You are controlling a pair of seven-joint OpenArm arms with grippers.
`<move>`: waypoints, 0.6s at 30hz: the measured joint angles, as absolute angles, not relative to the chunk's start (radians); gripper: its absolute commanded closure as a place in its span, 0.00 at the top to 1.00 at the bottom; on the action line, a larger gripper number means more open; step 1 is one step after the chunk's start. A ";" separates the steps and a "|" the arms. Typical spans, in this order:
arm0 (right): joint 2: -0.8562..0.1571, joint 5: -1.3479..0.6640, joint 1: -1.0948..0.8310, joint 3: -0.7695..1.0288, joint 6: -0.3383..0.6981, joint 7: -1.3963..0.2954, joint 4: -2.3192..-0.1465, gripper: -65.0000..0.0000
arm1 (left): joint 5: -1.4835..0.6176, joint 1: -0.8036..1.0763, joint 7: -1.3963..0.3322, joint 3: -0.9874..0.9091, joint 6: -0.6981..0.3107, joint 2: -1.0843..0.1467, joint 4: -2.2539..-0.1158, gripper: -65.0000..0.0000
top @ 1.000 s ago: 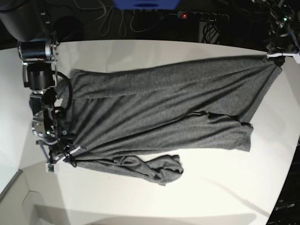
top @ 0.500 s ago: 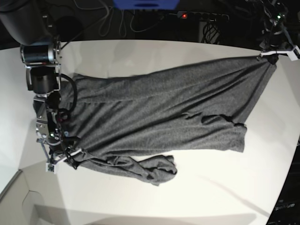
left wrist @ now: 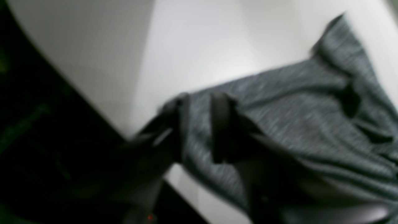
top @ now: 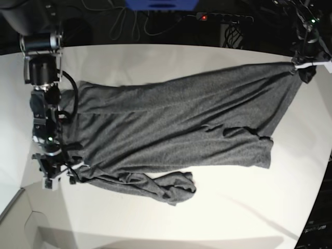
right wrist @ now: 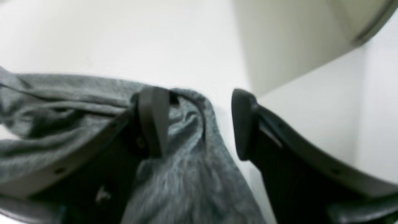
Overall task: Layout the t-shirt on the table in an organized manner, then fold the t-shirt properly
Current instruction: 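Drag the held shirt corner with the right gripper away from the left gripper, then release the shirt with both grippers and move to new edge points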
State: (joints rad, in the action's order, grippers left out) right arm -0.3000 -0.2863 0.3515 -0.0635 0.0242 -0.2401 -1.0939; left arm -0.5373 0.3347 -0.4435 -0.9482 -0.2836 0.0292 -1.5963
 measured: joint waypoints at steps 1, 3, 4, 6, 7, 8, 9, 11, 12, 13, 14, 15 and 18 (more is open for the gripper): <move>-0.310 -0.286 0.323 -0.065 0.020 -0.281 -1.154 0.52 | -0.538 0.333 -0.445 -0.947 -0.284 0.033 -1.613 0.35; -0.329 -0.295 0.260 -0.068 0.027 -0.300 -1.264 0.52 | -0.547 0.332 -0.450 -0.946 -0.285 0.035 -1.639 0.36; -0.337 -0.292 0.229 -0.068 0.026 -0.313 -1.306 0.52 | -0.548 0.332 -0.449 -0.947 -0.284 0.035 -1.648 0.36; -0.356 -0.289 0.165 -0.068 0.025 -0.326 -1.375 0.52 | -0.566 0.333 -0.448 -0.949 -0.284 0.034 -1.670 0.36; -0.370 -0.291 0.122 -0.068 0.025 -0.339 -1.419 0.52 | -0.574 0.336 -0.446 -0.951 -0.284 0.034 -1.683 0.36; -0.384 -0.289 0.078 -0.069 0.026 -0.344 -1.456 0.52 | -0.579 0.335 -0.448 -0.953 -0.284 0.031 -1.694 0.36; -0.397 -0.292 0.041 -0.070 0.028 -0.350 -1.487 0.53 | -0.587 0.332 -0.446 -0.953 -0.284 0.028 -1.701 0.36; -0.421 -0.285 -0.028 -0.069 0.080 -0.363 -1.536 0.53 | -0.589 0.322 -0.449 -0.954 -0.284 0.022 -1.709 0.36; -0.427 -0.284 -0.052 -0.066 0.135 -0.370 -1.556 0.53 | -0.580 0.304 -0.455 -0.952 -0.281 0.014 -1.707 0.36; -0.437 -0.289 -0.076 -0.067 0.174 -0.373 -1.575 0.53 | -0.574 0.282 -0.455 -0.952 -0.279 0.006 -1.702 0.36; -0.445 -0.289 -0.100 -0.065 0.204 -0.366 -1.592 0.53 | -0.575 0.260 -0.455 -0.951 -0.281 -0.003 -1.699 0.36; -0.450 -0.295 -0.124 -0.052 0.215 -0.362 -1.608 0.53 | -0.581 0.232 -0.441 -0.947 -0.285 -0.010 -1.689 0.36; -0.451 -0.291 -0.178 0.020 0.213 -0.367 -1.609 0.55 | -0.585 0.168 -0.439 -0.940 -0.294 -0.035 -1.614 0.36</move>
